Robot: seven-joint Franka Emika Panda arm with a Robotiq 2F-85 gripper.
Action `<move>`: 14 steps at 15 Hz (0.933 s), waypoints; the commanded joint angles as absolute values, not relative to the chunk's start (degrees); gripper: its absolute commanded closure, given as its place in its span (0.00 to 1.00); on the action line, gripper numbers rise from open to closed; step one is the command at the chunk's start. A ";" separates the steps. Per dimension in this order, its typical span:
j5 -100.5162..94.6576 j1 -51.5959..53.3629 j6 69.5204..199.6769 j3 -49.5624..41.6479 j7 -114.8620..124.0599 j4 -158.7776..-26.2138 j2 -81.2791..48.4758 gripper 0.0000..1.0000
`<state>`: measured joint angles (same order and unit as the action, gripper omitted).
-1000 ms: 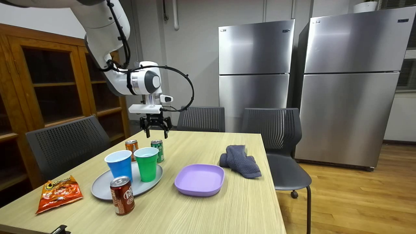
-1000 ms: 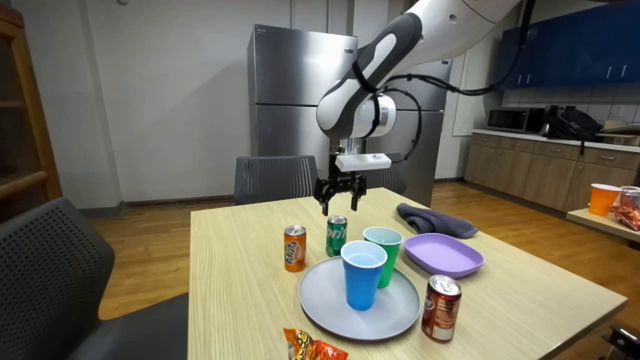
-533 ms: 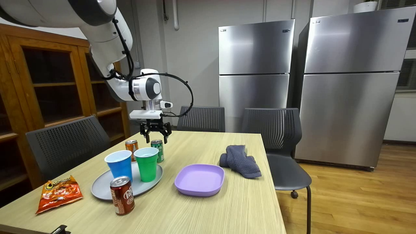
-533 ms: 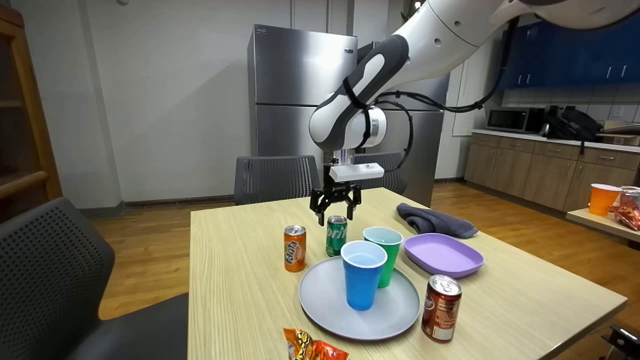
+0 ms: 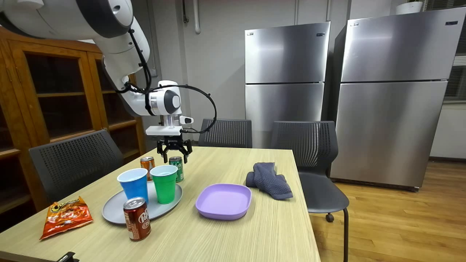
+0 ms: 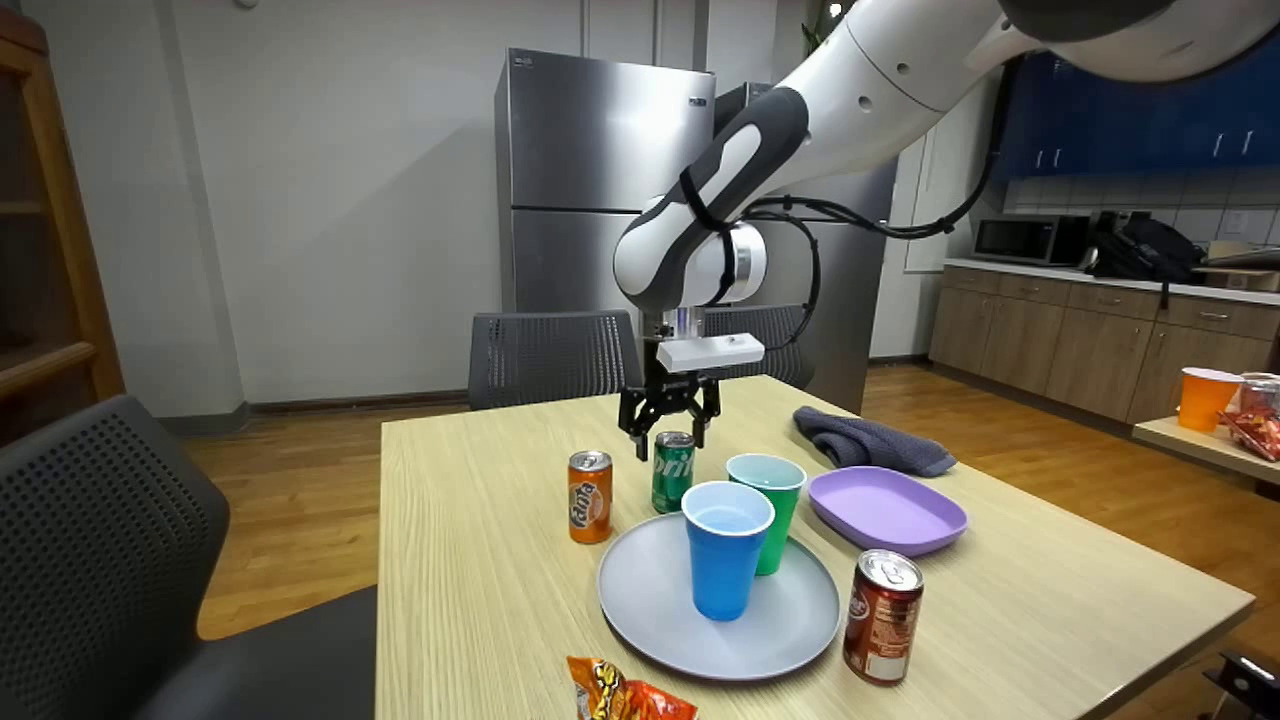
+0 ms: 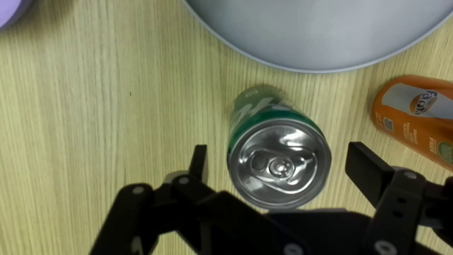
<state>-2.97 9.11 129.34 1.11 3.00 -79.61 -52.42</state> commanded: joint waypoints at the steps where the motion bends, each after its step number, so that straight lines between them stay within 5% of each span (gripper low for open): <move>1: -3.92 9.11 126.84 1.28 2.00 -77.39 -53.05 0.00; 13: -3.91 8.98 127.34 1.29 1.75 -78.70 -52.23 0.00; 14: -4.03 9.07 127.46 1.20 1.82 -78.80 -52.19 0.25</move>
